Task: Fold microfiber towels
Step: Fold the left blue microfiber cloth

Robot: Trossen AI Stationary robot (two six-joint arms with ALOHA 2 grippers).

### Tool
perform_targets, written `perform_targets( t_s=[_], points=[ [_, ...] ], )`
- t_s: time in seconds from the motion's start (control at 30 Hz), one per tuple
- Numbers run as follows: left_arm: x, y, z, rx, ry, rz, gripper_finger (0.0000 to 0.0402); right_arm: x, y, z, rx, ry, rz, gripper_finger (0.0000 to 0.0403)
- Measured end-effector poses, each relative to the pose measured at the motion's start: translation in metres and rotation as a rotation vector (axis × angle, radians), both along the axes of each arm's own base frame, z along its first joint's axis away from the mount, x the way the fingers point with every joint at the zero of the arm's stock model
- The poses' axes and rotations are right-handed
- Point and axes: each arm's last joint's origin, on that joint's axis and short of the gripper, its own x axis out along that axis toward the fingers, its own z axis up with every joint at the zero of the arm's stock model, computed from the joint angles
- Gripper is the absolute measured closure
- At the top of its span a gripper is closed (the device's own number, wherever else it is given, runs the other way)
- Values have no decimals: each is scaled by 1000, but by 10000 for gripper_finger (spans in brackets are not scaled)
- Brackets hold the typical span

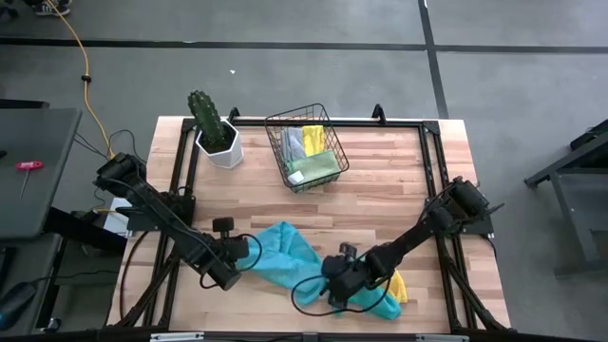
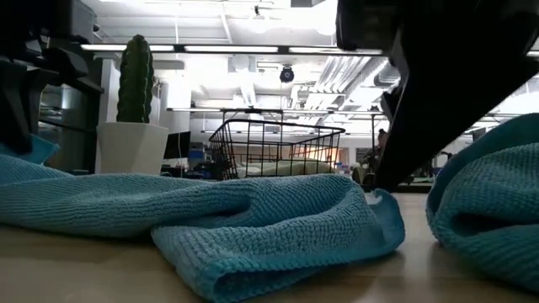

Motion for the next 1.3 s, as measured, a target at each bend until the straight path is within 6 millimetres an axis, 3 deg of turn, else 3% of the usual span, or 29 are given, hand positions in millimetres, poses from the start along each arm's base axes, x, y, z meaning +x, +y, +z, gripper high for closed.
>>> perform_targets(
  t_s=[0.33,0.77,0.9,1.07,1.3],
  points=[
    [0,0,0,-3,1,-7,401,-4,-3,-8,8,9,-135,226],
    [0,0,0,-4,1,-7,401,0,-1,-24,2,14,-176,232],
    [0,0,0,-4,1,-7,401,0,-1,-23,-7,-1,-197,280],
    [0,0,0,-12,-9,24,401,0,-2,-21,-25,12,-191,387],
    [-4,3,17,3,-132,68,402,-8,-8,5,-66,-12,-193,400]
  ],
)
